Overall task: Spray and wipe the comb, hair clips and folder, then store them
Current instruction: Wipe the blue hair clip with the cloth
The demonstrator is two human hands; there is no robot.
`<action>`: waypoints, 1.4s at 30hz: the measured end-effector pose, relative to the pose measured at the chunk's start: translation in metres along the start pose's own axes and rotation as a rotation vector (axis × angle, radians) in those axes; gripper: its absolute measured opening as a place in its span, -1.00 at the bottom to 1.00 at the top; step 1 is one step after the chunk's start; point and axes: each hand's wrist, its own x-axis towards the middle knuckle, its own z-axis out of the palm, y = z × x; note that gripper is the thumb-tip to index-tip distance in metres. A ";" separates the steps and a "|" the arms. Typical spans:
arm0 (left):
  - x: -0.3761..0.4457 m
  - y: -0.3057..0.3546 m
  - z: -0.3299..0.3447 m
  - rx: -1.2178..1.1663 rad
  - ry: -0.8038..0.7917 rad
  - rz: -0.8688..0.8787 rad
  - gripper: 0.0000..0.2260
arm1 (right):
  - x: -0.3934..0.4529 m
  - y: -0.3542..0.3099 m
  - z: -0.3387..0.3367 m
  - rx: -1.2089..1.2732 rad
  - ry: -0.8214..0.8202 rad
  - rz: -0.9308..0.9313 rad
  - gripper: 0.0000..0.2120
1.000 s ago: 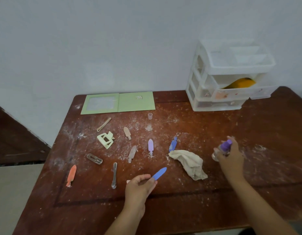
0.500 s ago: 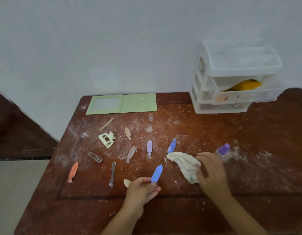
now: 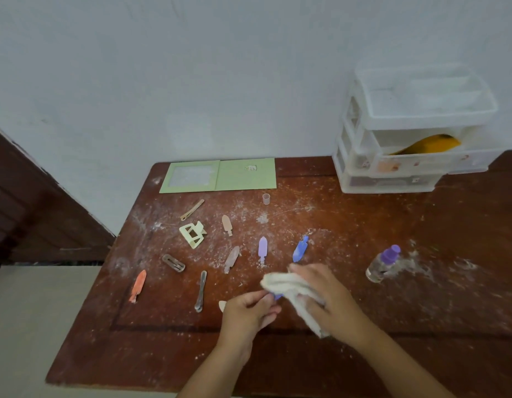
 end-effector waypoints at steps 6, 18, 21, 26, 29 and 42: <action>-0.010 0.016 0.010 0.023 -0.017 0.150 -0.67 | 0.006 -0.017 0.010 -0.108 0.090 -0.145 -0.75; -0.008 0.024 0.004 -0.106 0.037 0.102 -0.87 | 0.009 -0.006 -0.025 -0.088 0.334 -0.009 -0.62; -0.011 0.027 0.007 -0.129 -0.006 0.093 -0.83 | 0.010 -0.019 -0.021 -0.048 0.275 -0.100 -0.67; -0.022 0.032 0.008 -0.121 -0.081 0.139 -0.76 | 0.016 -0.041 -0.011 -0.146 0.240 -0.278 -0.69; -0.024 0.030 0.005 -0.089 -0.060 0.161 -0.79 | 0.019 -0.028 -0.015 -0.180 0.252 -0.179 -0.71; -0.016 0.012 -0.001 0.143 0.136 0.368 -0.71 | 0.001 -0.042 -0.032 0.505 0.227 0.404 -0.65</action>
